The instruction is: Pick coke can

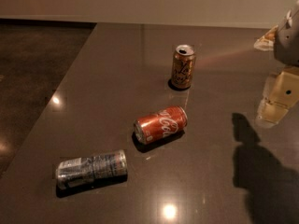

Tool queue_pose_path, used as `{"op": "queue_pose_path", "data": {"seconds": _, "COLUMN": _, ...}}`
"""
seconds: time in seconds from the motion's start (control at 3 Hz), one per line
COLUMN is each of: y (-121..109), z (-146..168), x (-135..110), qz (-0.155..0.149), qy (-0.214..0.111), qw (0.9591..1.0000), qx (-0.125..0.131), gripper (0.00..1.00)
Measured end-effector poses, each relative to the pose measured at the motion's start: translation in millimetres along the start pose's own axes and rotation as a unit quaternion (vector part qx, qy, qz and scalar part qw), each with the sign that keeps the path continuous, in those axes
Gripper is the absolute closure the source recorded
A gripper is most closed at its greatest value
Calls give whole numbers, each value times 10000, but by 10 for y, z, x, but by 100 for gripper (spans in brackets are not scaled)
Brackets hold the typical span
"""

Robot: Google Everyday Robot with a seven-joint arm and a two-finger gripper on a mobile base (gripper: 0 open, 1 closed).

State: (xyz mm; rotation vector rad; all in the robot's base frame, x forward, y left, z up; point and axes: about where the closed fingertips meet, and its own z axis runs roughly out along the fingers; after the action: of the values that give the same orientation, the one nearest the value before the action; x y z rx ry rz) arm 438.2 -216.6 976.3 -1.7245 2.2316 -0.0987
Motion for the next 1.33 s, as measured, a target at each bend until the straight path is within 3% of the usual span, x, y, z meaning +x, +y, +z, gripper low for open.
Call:
{"op": "queue_pose_path", "data": {"seconds": 0.67, "y": -2, "z": 29, "x": -99, "qz": -121, "qy": 1, "qw": 9999, "qx": 13, "gripper": 0}}
{"op": "queue_pose_path", "data": {"seconds": 1.33, "y": 255, "z": 411, "x": -742, "qz": -897, "qy": -233, "qw": 9952, "qx": -323, "gripper": 0}}
